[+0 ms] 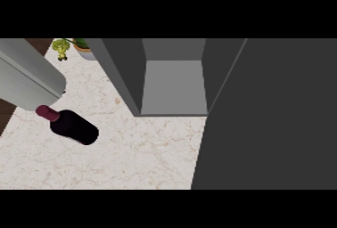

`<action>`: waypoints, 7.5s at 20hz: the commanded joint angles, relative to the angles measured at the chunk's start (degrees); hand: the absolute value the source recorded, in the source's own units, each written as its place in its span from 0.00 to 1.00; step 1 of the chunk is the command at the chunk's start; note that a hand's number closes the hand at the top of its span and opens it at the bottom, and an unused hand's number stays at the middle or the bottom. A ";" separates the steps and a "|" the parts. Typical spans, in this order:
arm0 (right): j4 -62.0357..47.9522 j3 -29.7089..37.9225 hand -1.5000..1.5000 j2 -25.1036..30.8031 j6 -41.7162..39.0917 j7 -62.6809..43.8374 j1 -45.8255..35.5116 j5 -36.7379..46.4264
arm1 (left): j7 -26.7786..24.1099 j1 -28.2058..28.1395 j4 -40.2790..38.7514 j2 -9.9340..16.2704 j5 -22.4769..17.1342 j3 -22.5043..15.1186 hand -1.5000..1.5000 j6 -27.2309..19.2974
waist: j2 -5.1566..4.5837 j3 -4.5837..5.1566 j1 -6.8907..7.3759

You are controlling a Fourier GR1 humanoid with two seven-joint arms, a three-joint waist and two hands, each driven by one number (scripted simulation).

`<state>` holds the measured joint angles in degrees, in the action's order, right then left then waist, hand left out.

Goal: Pick up the wine, place it into the cabinet and close the cabinet

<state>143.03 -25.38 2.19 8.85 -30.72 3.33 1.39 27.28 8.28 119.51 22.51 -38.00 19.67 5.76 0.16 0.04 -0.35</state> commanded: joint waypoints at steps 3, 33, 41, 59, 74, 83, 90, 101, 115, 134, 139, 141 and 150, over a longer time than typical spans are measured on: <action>12.65 -0.50 0.00 4.06 1.29 -6.06 2.64 4.73 | 0.10 -0.80 -1.93 0.88 0.49 1.82 0.00 0.92 | 0.14 -0.01 -0.30; 10.86 -7.81 0.00 9.34 13.60 -11.89 -7.03 11.01 | -29.00 -8.09 -30.02 -6.17 17.42 -0.56 0.00 15.10 | 0.14 0.04 -0.18; 11.36 -12.64 0.00 11.92 15.80 -9.32 -4.41 12.51 | -35.59 -3.46 -44.12 -4.36 21.48 0.55 0.00 16.37 | 0.09 0.04 -0.97; 10.18 -13.44 0.00 15.79 19.11 -7.88 -6.51 11.30 | -57.18 6.12 -74.55 -3.85 32.83 -0.21 0.00 15.80 | -0.13 0.12 -1.64; 8.84 -12.66 0.00 17.29 22.02 -10.04 -10.23 11.11 | -65.97 11.67 -94.38 -1.78 33.68 -0.72 0.00 25.91 | -0.25 0.16 -1.21; 11.48 -13.12 0.00 22.03 21.48 -6.26 -5.42 8.33 | -73.42 11.55 -96.26 -5.17 34.99 -2.07 0.00 23.36 | -0.15 0.11 -1.33; 9.23 -14.87 0.00 20.47 23.46 -5.07 -7.04 10.26 | -73.41 13.98 -99.41 -1.31 32.85 -0.17 1.00 27.11 | -0.11 0.12 -1.09; 8.88 -13.34 0.00 22.34 25.07 -6.09 -7.38 9.65 | -78.52 10.46 -91.58 -12.44 36.85 -6.20 1.00 14.48 | 0.30 -0.02 -0.23; 12.48 -13.49 0.00 26.96 26.34 -1.00 -1.21 7.16 | -66.94 2.10 -69.10 -19.99 34.17 -13.70 1.00 15.59 | 0.72 -0.15 0.22; 12.94 -12.22 0.00 30.16 26.62 2.30 0.75 5.05 | -47.36 -9.37 -33.94 -22.50 29.92 -34.46 1.00 -3.84 | 0.17 -0.04 -0.16; 13.66 -13.34 0.00 30.62 26.90 3.10 2.29 5.92 | -46.57 -6.53 -34.36 -22.50 30.23 -37.73 1.00 -12.13 | 0.17 -0.03 -0.50; 11.23 -13.73 0.00 29.22 27.09 4.60 1.40 6.43 | -45.85 -2.81 -36.74 -22.41 31.76 -33.07 1.00 -10.74 | 0.06 -0.02 -0.29; 12.91 -16.82 0.00 29.58 28.01 5.36 4.20 7.69 | -44.73 10.27 -48.60 -22.44 32.59 -30.88 1.00 -13.72 | 0.05 0.05 -1.25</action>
<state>144.00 -38.58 31.18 36.00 -20.64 4.01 4.29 -18.41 13.46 75.13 0.37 -6.03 -12.92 -7.61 0.19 0.04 -1.25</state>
